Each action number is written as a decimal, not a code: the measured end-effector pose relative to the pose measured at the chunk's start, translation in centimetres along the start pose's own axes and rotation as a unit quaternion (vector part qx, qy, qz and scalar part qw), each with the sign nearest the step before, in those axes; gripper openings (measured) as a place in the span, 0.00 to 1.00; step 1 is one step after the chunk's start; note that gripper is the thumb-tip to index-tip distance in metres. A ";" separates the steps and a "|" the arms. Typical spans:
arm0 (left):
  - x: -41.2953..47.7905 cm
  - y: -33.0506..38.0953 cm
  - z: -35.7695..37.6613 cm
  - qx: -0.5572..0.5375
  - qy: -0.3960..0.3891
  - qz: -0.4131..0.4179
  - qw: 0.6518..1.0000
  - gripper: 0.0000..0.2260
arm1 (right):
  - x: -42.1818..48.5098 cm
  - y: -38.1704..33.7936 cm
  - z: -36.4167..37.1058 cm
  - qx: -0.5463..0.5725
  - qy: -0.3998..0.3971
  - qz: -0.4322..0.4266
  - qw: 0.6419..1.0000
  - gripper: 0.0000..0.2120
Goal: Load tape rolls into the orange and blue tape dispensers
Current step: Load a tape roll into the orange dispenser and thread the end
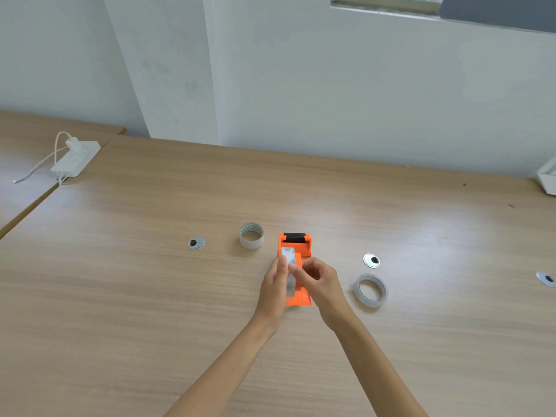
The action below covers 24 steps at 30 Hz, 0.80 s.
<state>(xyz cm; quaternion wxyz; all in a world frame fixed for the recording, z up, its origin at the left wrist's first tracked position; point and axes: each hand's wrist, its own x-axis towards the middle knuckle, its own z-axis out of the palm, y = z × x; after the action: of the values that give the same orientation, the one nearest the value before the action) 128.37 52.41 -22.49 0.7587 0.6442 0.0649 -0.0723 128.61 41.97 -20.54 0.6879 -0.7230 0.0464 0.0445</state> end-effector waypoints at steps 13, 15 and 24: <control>-0.1 0.3 -0.8 0.001 0.041 0.004 0.999 0.19 | 0.1 0.4 -0.6 -0.016 -0.106 0.003 0.994 0.10; -0.1 0.3 -0.9 0.008 0.032 0.000 0.999 0.19 | 0.0 0.3 0.1 -0.025 -0.060 0.001 0.998 0.10; -0.6 0.2 -1.0 -0.012 0.029 -0.025 0.999 0.14 | 0.3 0.2 0.7 -0.005 -0.033 0.051 0.998 0.16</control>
<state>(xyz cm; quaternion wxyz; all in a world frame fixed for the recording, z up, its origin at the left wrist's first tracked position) 127.78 53.46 -22.36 0.7620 0.6351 0.1040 -0.0713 128.84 42.67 -20.84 0.6819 -0.7216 0.0603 0.1034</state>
